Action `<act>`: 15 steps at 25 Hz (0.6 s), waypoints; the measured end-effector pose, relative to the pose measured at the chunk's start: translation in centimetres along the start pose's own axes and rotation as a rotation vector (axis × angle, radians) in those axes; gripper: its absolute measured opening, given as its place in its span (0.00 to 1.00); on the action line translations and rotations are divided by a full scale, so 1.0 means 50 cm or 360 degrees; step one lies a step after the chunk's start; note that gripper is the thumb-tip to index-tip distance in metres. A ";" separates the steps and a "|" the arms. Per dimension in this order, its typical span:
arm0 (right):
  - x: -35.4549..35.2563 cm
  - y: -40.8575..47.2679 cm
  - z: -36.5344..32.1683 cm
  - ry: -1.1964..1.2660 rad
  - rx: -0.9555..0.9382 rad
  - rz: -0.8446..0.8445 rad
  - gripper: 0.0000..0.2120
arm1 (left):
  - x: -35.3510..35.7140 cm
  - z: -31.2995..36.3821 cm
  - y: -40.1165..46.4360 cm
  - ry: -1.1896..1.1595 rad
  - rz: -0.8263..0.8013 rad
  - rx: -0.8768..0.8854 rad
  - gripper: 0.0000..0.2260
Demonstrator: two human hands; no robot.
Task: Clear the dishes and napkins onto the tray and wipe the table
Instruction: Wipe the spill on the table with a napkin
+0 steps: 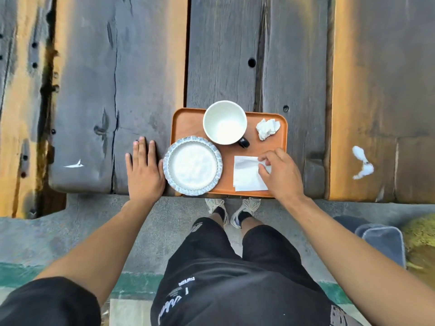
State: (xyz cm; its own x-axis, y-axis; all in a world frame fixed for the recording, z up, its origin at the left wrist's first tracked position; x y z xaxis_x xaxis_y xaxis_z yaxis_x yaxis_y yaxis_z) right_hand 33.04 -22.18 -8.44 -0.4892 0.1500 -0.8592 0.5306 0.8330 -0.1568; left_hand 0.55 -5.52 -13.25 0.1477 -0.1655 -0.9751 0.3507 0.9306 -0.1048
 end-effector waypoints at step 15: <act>-0.077 -0.020 0.046 0.0898 0.0722 0.0344 0.05 | -0.006 0.002 0.068 -0.0151 0.0209 0.0243 0.24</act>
State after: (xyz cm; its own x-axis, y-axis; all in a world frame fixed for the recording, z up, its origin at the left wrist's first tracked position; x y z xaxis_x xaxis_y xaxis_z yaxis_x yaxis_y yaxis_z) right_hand 35.99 -24.80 -6.11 -0.5571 0.6368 -0.5331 0.8284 0.4712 -0.3028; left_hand 1.81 -2.32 -13.28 0.2851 -0.0830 -0.9549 0.4575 0.8872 0.0595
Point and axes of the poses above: each hand's wrist, its own y-axis towards the middle knuckle, its own x-axis out of the palm, z = x × y, the point moved 8 cm from there along y, towards the middle knuckle, and after that the axes turned 8 degrees about z, right-handed, at the moved point
